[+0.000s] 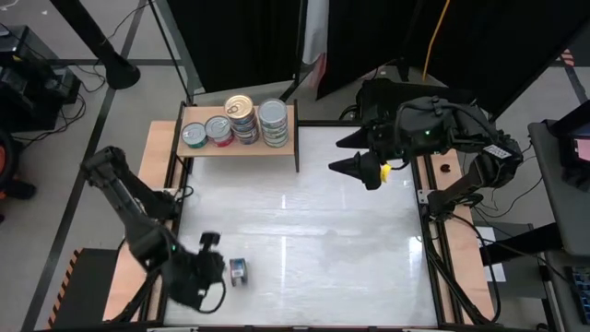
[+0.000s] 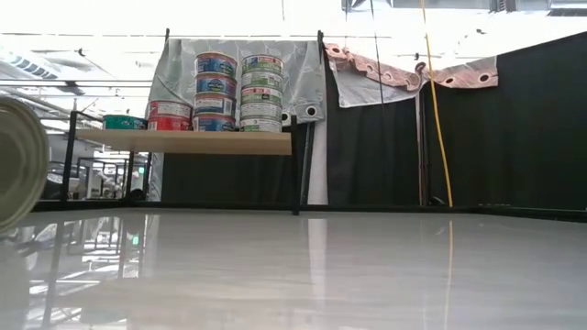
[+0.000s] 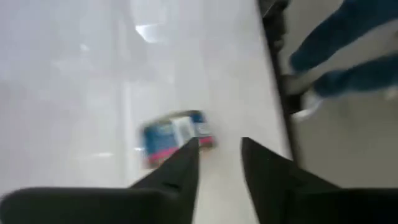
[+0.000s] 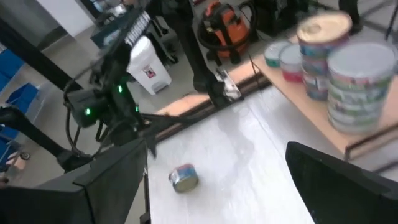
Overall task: Stack canned seafood by type on shelf
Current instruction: Stack the blue pink tuna can on top of the blue pink tuna cans on the shelf
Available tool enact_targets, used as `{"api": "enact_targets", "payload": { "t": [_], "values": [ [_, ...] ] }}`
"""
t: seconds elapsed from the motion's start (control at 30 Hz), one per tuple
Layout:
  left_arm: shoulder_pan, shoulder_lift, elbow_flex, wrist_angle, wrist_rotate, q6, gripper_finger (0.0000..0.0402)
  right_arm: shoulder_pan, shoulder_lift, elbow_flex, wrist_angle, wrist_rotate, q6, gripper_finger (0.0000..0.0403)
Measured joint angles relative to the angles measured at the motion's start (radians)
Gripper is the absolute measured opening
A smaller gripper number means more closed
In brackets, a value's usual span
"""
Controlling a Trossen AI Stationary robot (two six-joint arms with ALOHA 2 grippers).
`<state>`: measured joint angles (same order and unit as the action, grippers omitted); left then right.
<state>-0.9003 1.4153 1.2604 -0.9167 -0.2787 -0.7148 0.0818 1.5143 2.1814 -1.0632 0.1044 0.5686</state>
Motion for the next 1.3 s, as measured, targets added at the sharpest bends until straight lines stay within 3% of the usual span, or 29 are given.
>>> {"api": "enact_targets", "payload": {
  "t": [0.23,0.4,0.7,1.0,1.3],
  "values": [
    [0.126,-0.060,0.000,-0.168,0.052,0.420,0.0269,0.010,0.000,0.000,-0.189,0.001,0.110,0.0375],
    [0.180,-0.059,-0.027,-0.305,0.068,0.719,0.0329,0.034,0.000,0.000,-0.272,0.003,0.150,0.0375],
    [0.298,-0.059,-0.165,-0.085,0.089,1.239,0.0338,0.045,0.000,0.000,-0.272,0.006,0.174,0.0375],
    [0.464,-0.059,-0.319,0.026,0.165,1.508,0.0338,0.045,0.000,0.000,-0.272,0.006,0.145,0.0375],
    [0.599,-0.055,-0.396,0.138,0.241,1.791,0.0338,0.045,0.001,0.000,-0.273,0.006,0.135,0.0375]
  ]
}}
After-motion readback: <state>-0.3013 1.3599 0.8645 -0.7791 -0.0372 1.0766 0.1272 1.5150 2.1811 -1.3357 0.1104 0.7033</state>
